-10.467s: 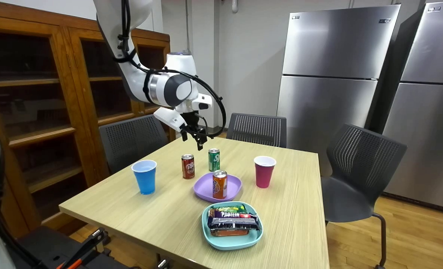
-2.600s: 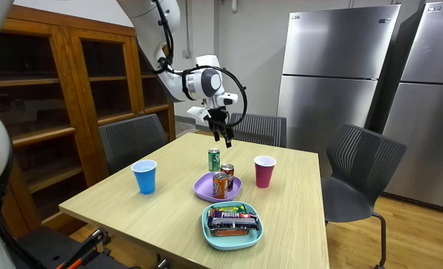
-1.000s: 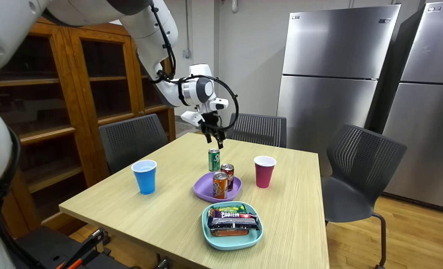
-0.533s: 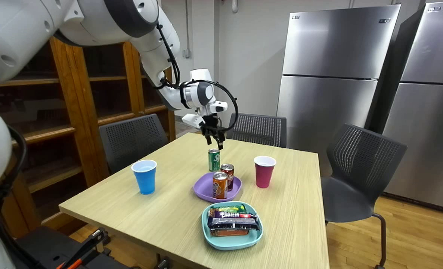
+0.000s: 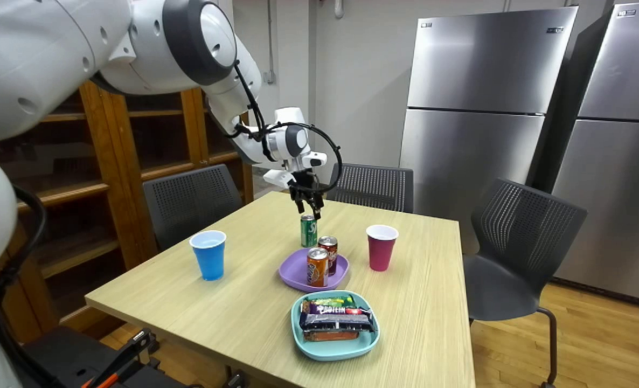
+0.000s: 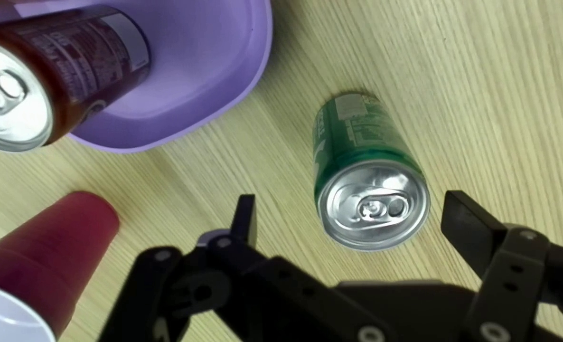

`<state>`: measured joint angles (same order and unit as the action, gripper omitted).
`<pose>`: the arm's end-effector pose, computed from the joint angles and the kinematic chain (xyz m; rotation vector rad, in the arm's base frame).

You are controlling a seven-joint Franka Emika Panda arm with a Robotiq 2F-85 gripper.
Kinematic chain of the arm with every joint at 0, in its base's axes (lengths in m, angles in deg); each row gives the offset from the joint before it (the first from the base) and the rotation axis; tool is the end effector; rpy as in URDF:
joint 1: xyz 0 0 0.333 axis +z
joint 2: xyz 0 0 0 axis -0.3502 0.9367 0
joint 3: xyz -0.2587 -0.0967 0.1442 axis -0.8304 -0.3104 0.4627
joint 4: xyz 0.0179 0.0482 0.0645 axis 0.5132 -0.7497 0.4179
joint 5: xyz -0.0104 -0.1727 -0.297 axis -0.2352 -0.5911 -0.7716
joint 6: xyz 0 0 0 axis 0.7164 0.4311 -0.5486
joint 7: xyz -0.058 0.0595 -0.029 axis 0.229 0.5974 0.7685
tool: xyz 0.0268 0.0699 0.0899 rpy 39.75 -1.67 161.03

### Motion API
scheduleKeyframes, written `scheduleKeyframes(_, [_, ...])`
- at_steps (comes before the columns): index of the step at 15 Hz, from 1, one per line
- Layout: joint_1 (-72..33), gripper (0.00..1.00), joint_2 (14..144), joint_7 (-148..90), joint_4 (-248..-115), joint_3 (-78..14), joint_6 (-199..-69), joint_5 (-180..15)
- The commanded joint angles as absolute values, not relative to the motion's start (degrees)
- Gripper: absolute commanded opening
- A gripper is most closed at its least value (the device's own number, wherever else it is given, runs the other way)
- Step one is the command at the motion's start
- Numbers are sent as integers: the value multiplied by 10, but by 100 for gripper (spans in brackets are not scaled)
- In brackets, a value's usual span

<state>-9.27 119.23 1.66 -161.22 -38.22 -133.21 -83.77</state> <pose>0.7133 0.0468 0.1846 2.8922 -0.6755 0.2207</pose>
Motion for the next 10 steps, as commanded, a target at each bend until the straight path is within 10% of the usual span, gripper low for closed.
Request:
scheduleKeyframes(1, [-97, 100, 1233, 17, -1540, -377, -1286, -834])
scheduleKeyframes(5, [-98, 100, 1256, 15, -1506, -377, -1263, -835])
scheduleKeyframes(6, [-99, 75, 1260, 16, -1500, -377, -1259, -835])
scheduleKeyframes(10, [-102, 49, 1267, 15, -1484, -377, -1249, -835])
